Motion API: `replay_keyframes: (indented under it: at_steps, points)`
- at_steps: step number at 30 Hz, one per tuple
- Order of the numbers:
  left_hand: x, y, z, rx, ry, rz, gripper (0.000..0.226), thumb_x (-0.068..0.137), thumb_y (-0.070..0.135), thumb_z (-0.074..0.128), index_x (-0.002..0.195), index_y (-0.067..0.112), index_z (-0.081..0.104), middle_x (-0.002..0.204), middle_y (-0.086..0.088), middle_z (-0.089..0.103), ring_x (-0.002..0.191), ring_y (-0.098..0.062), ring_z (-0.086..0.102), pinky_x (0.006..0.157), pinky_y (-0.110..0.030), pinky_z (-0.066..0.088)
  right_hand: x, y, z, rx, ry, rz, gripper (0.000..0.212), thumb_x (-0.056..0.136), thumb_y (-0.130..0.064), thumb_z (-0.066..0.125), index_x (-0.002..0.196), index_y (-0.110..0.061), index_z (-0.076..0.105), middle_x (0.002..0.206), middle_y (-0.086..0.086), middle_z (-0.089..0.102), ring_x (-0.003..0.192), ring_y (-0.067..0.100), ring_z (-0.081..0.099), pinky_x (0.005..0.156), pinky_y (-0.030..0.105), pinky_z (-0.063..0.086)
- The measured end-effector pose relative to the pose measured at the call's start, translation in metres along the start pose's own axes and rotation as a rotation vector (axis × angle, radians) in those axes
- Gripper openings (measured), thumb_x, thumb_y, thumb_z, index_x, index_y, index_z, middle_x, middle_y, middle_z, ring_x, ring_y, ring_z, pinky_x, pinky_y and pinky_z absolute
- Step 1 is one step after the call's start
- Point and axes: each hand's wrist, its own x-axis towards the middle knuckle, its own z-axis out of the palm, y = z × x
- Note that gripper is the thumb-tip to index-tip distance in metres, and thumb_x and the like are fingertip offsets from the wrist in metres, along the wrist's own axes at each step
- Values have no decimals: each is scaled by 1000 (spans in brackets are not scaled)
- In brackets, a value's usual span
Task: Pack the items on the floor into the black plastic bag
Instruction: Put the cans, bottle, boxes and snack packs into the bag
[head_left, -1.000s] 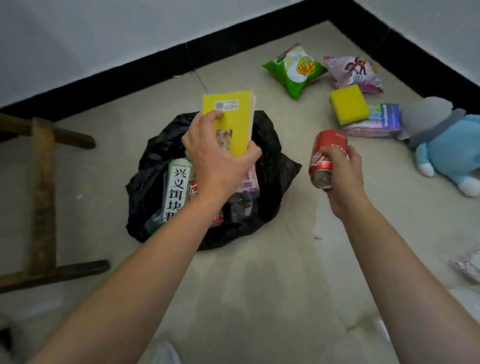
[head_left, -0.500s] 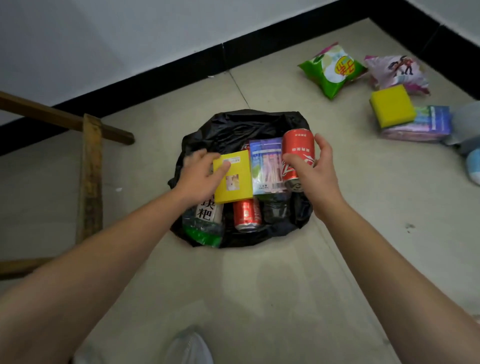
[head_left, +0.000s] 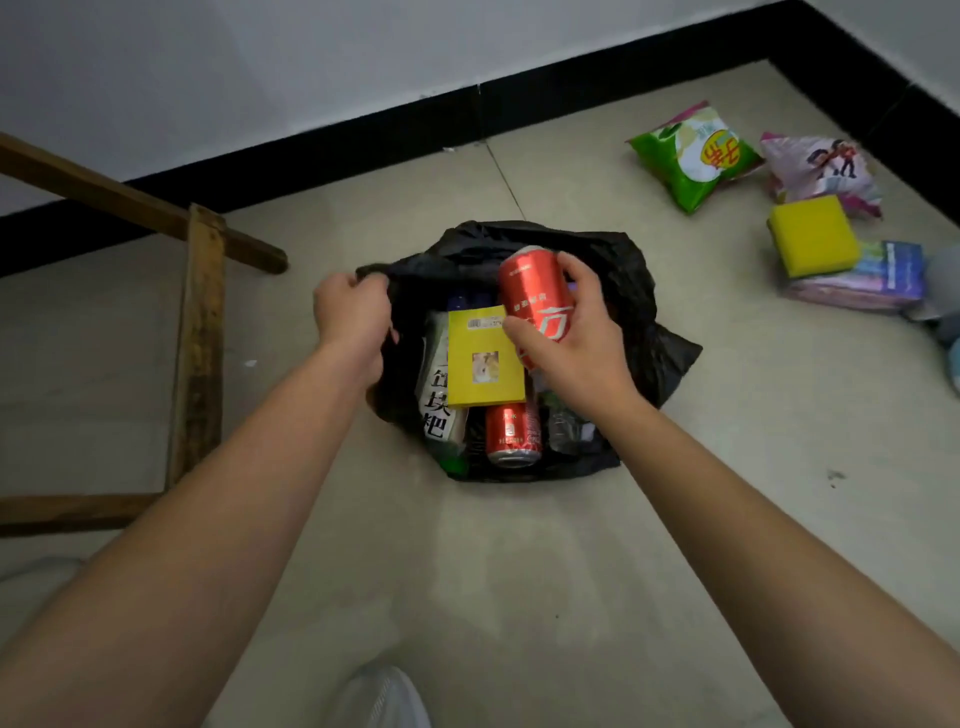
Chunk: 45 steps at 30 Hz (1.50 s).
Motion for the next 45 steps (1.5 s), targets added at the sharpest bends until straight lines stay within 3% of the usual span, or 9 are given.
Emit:
replay_keyframes:
  at_steps: [3,8,12,15,18,21,32,39,45]
  points:
    - [-10,57,8,-144,-105,131,23,92,9,52,72,18,47,55,-2,40,37,-11,37,38,-22,27,7,2,14,-148,-64,-78,73,80,-38,74,140,-38,32,126,-4,52,100,16,60,88,37,54]
    - [-28,87,22,-70,-261,364,23,93,12,56,71,16,53,53,0,45,36,-13,36,37,-25,26,32,2,32,-304,-74,-160,72,84,-38,74,144,-21,38,140,10,42,123,22,47,100,30,42]
    - [-26,77,30,32,-244,437,17,94,21,58,77,17,60,54,4,50,40,-11,42,41,-28,33,39,14,21,-499,-108,-170,70,88,-51,66,144,-16,43,147,12,37,135,30,39,111,44,38]
    - [-21,70,36,240,-101,541,18,91,39,58,86,21,59,78,5,59,71,-14,58,66,-38,51,33,23,-7,-501,-60,-171,56,95,-47,58,140,-15,47,140,8,45,130,23,43,107,32,38]
    - [-28,68,44,551,232,726,43,85,54,56,104,16,50,108,1,48,103,-16,47,87,-32,40,20,36,-45,-482,28,-173,44,98,-38,55,136,-16,52,134,5,50,124,17,48,100,23,37]
    - [-43,68,62,678,323,938,52,83,57,53,114,15,50,123,-8,45,119,-24,41,96,-34,30,2,59,-84,-473,149,-141,38,96,-32,58,131,-17,56,128,5,55,121,17,51,98,18,34]
    - [-178,-56,228,713,-562,1213,53,94,45,46,132,8,51,144,-23,39,134,-42,35,105,-52,30,-120,148,-234,-483,631,328,37,94,-28,58,131,-20,57,133,5,53,125,21,48,109,35,36]
    - [-284,-148,246,820,-1093,1316,60,92,50,34,131,8,53,148,-22,38,136,-38,34,106,-53,35,-189,190,-319,-480,1045,714,39,92,-26,56,131,-25,58,137,8,52,131,26,43,112,38,30]
    - [-336,-181,240,1023,-1317,1226,100,70,77,49,146,15,31,148,-12,38,138,-30,31,104,-46,31,-216,228,-336,-459,717,968,54,98,-34,45,151,-24,36,161,15,19,148,33,19,119,40,18]
